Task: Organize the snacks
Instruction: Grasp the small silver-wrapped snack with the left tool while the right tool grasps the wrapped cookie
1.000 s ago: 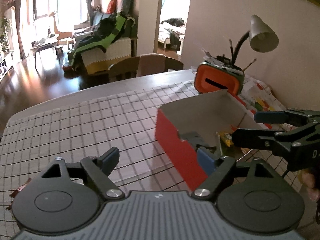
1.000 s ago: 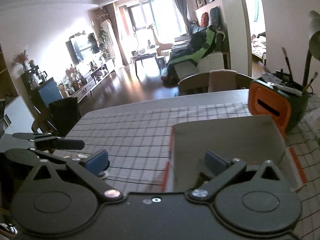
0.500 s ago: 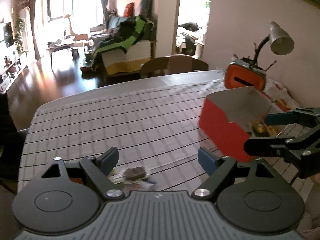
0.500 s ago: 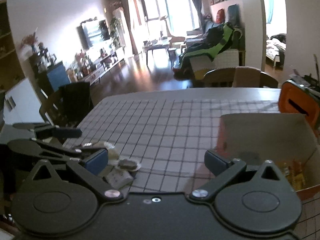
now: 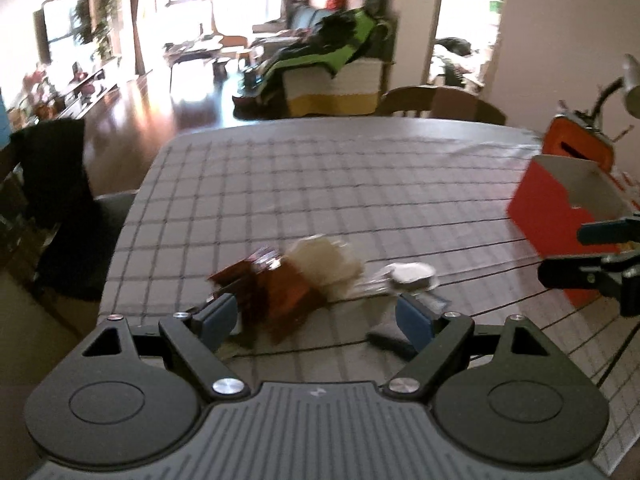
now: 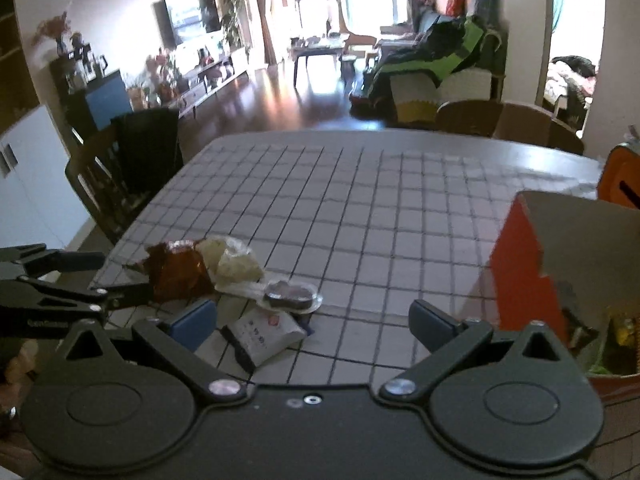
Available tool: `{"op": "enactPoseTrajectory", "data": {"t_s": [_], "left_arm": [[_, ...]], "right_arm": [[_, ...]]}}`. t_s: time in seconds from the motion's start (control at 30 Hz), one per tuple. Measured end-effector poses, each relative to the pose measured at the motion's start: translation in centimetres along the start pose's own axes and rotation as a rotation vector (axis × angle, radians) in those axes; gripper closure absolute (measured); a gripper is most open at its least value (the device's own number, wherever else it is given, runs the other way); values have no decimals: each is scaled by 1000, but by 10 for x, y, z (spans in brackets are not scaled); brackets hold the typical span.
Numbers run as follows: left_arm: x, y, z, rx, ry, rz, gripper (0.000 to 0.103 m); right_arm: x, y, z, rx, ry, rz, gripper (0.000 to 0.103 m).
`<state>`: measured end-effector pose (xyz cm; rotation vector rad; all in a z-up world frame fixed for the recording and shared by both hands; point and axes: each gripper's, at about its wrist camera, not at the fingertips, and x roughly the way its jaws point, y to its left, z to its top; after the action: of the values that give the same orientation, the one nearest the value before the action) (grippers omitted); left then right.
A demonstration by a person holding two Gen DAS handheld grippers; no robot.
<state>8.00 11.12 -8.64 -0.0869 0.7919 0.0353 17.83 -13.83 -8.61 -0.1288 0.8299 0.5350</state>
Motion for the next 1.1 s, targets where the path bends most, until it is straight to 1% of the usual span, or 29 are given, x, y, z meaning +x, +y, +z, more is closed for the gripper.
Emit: {"op": "enactPoseTrajectory", "data": {"t_s": [0.17,0.23,0.33,0.4,0.47,0.57,0.7,0.87,0.9,0.97,1.0,1.07,1.1], "left_arm": [[10,26,-5,-47,16,41,16],[14,33,-6,-49,19,57,16],[22,46,-6,-57,32,70,16],[28,53,-7,-65,43,73,16],[32,58,-9,-75,54,73,16],[40,64,-11,-99,76,66,16],[51,73,-10,-132,99,56,16],[60,85,-7,-186,132,10,17],[62,88,-7,-200,139,1,19],[66,93,-7,-218,155,-21,29],[68,95,-7,-231,164,-31,31],[73,100,-6,-262,182,-61,40],[75,102,-6,-281,189,-77,42]], "right_arm": [[34,18,2,-56,77,-22,2],[48,25,6,-91,94,-20,3],[70,34,11,-188,135,-6,3],[85,38,13,-271,176,7,6],[97,39,16,-314,203,11,8],[113,34,23,-300,223,5,9],[135,29,26,-268,268,3,19],[146,29,27,-248,284,16,22],[148,30,27,-244,284,18,22],[152,31,28,-243,290,19,23],[154,32,28,-243,293,19,23],[160,33,29,-240,302,20,24],[162,34,28,-240,308,18,26]]}}
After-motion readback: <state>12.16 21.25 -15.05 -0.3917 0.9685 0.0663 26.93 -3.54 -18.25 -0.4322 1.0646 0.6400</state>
